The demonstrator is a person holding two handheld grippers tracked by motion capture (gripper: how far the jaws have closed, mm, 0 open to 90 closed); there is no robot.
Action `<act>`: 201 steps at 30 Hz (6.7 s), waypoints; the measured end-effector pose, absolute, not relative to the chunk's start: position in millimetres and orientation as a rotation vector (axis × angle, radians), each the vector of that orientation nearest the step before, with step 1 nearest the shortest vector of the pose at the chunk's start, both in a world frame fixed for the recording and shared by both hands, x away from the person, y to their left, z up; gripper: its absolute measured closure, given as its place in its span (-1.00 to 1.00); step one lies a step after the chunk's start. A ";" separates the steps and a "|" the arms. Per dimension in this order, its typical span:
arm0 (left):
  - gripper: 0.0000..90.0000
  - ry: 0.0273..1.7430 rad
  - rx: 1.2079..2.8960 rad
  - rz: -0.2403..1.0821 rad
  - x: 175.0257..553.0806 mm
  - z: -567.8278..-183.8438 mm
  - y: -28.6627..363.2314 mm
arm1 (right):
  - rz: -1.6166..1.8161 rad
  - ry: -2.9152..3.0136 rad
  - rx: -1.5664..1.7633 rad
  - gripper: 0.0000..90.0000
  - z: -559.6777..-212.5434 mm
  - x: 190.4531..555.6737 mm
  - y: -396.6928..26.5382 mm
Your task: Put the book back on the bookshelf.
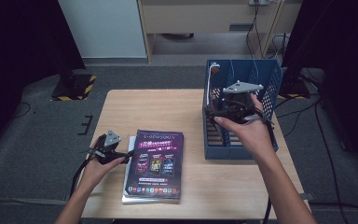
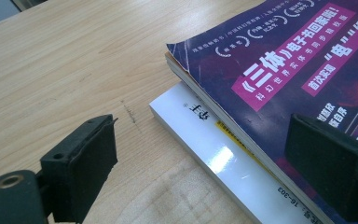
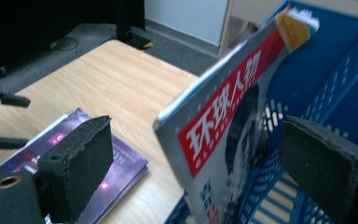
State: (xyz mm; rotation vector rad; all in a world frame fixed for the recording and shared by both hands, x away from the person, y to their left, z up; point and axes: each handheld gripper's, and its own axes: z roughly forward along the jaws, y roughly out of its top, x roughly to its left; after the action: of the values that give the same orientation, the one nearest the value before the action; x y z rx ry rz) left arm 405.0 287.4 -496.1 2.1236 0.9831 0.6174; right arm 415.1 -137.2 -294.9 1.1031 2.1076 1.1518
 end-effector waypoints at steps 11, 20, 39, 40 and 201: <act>-0.81 0.986 2.120 0.616 405.2 -497.0 287.5 | 1.107 2.150 1.128 -0.82 -325.2 406.2 -141.4; -0.81 0.987 2.116 0.615 405.0 -496.6 287.7 | 1.101 2.179 1.164 -0.79 -352.4 399.6 -143.1; -0.62 0.967 2.092 0.606 402.1 -492.1 285.7 | 1.125 2.236 1.180 -0.68 -400.8 374.1 -135.8; -0.62 0.967 2.091 0.605 402.0 -492.0 285.4 | 1.125 2.243 1.181 -0.68 -403.0 373.2 -134.1; -0.47 0.923 2.158 0.357 405.0 -505.7 255.7 | 1.273 2.565 1.204 -0.48 -459.3 413.6 -12.7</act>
State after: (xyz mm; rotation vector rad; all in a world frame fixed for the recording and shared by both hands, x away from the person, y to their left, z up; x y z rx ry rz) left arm 405.0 255.7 -505.7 2.1584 0.9226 0.3567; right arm 413.6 -12.7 -459.3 1.2041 2.5653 1.2732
